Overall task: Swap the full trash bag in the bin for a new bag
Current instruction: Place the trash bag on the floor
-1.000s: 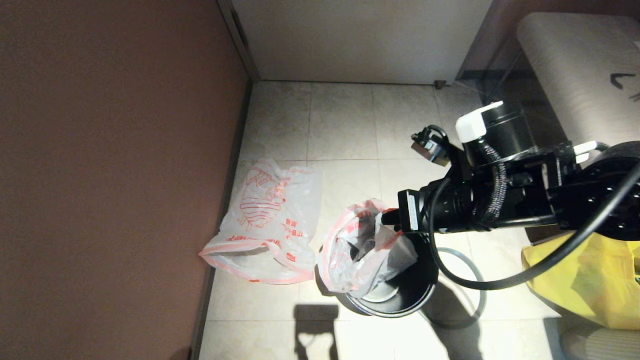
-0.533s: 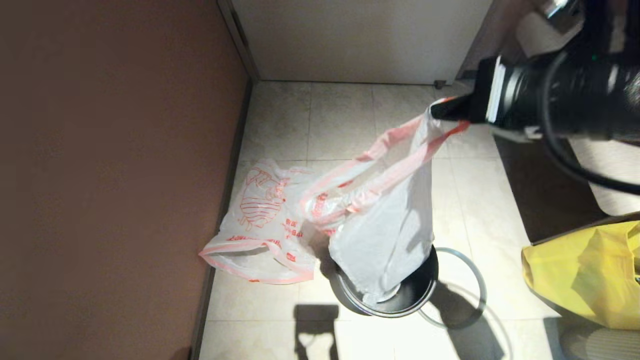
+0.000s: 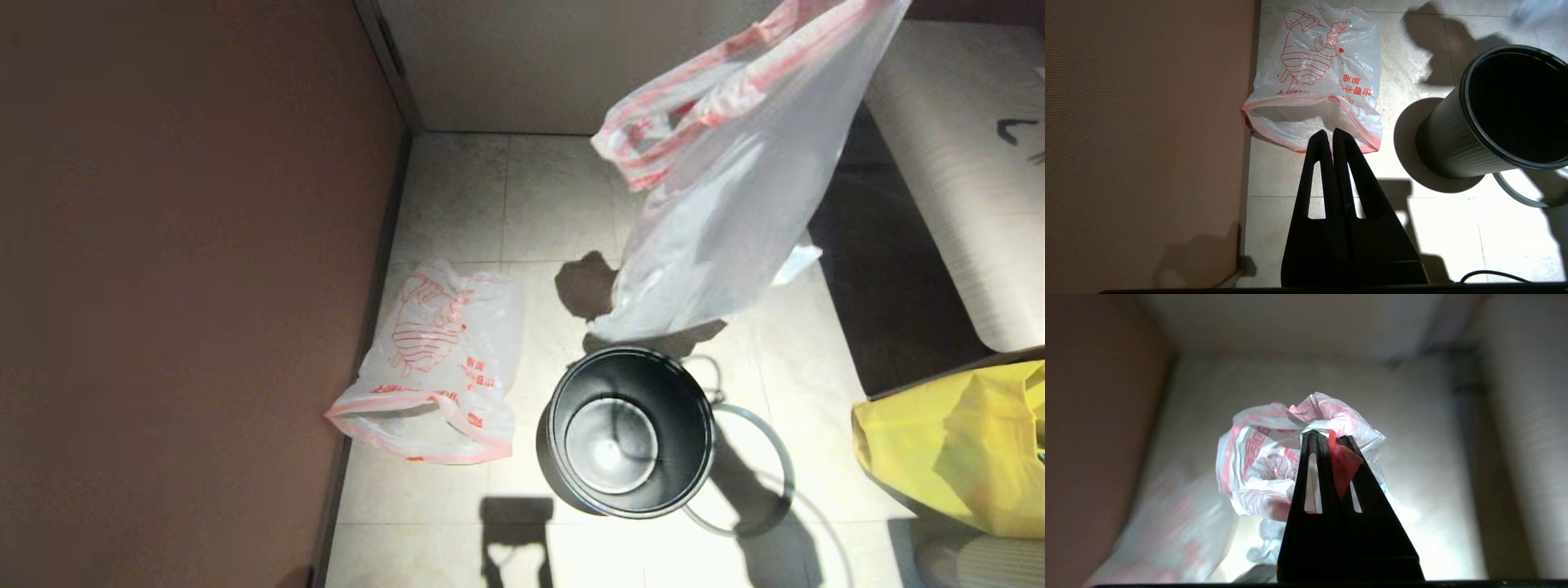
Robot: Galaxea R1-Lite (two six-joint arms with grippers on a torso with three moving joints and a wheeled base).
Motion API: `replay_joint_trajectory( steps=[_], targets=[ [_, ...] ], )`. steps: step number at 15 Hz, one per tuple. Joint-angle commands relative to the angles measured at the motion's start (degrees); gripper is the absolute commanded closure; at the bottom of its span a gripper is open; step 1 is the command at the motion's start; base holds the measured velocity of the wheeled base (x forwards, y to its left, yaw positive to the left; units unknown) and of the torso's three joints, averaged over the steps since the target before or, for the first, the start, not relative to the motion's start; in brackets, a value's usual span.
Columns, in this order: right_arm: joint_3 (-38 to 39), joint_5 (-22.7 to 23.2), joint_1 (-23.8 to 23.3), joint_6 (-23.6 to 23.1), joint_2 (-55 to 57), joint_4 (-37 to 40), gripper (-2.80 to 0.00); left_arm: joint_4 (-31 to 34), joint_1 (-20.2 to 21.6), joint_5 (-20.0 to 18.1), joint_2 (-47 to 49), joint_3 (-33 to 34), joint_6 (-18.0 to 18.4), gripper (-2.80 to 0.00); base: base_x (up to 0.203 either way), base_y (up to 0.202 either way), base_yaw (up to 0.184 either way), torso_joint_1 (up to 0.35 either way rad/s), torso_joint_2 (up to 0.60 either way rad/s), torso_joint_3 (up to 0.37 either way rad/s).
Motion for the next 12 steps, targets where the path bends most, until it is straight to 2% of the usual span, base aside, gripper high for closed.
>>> replay_joint_trajectory(
  steps=[1,2,4,6,8,12],
  targets=[
    [-0.7,-2.3,-1.2,-7.6,-1.2,-6.0,0.00,0.0,0.0,0.0,0.0,0.0,0.0,0.00,0.000,0.000,0.000,0.000,0.00,0.000],
    [-0.7,-2.5,-1.7,-9.7,-2.0,-8.6,0.00,0.0,0.0,0.0,0.0,0.0,0.0,0.00,0.000,0.000,0.000,0.000,0.00,0.000],
    [-0.6,-3.0,-3.8,-10.8,-2.7,-9.3,0.00,0.0,0.0,0.0,0.0,0.0,0.0,0.00,0.000,0.000,0.000,0.000,0.00,0.000],
    [0.4,-2.6,-10.0,-10.3,-1.6,-9.3,0.00,0.0,0.0,0.0,0.0,0.0,0.0,0.00,0.000,0.000,0.000,0.000,0.00,0.000],
    [3.4,-1.2,-18.4,-7.0,1.8,-9.3,0.00,0.0,0.0,0.0,0.0,0.1,0.0,0.00,0.000,0.000,0.000,0.000,0.00,0.000],
    [6.9,2.1,-33.5,4.2,17.2,-9.9,0.00,0.0,0.0,0.0,0.0,0.1,0.0,0.00,0.000,0.000,0.000,0.000,0.00,0.000]
  ],
)
